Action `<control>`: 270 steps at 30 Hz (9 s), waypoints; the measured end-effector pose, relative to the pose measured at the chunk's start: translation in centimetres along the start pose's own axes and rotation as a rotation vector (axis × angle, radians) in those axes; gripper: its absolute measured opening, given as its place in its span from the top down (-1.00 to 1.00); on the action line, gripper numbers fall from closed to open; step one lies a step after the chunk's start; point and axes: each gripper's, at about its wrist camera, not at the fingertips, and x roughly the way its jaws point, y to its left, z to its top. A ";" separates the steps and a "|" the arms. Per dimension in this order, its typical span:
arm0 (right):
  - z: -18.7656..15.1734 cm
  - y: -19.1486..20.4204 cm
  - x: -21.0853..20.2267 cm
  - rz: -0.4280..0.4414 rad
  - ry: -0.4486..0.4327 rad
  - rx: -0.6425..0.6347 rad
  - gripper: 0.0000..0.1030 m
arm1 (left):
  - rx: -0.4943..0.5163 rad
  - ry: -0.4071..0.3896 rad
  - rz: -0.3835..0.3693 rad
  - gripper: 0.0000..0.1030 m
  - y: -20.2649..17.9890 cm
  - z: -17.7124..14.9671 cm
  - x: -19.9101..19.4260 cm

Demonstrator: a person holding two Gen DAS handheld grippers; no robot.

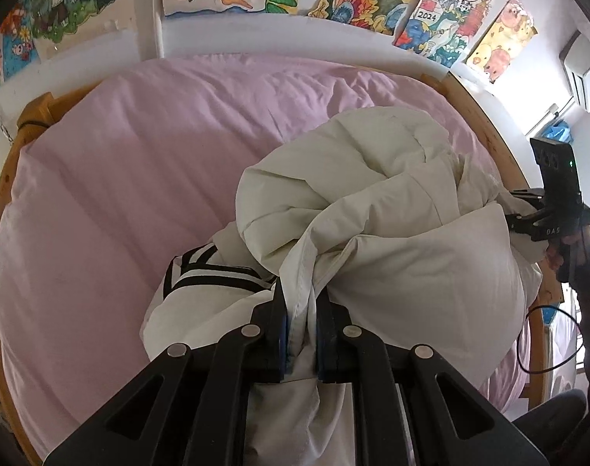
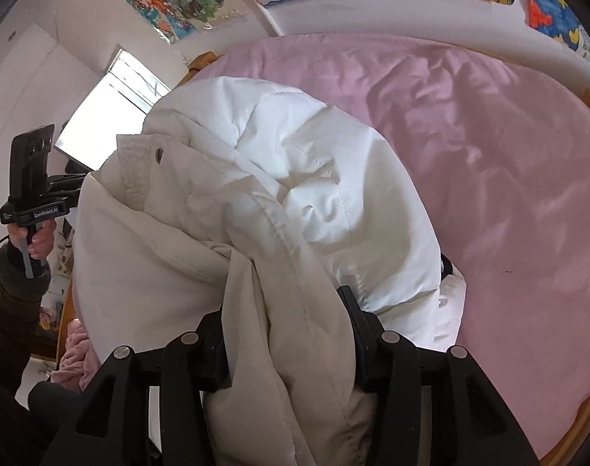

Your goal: Fold large clothes

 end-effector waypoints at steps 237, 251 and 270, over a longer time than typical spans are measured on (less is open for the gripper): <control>-40.0 29.8 -6.7 -0.545 -0.813 0.101 -1.00 | -0.039 -0.611 0.366 -0.71 -15.5 -42.5 -14.5; -39.0 30.0 -5.3 -0.522 -0.788 0.072 -1.00 | -0.066 -0.599 0.373 -0.71 -14.5 -42.6 -14.0; -39.0 30.0 -5.4 -0.521 -0.788 0.071 -1.00 | -0.063 -0.601 0.373 -0.71 -14.4 -42.6 -14.0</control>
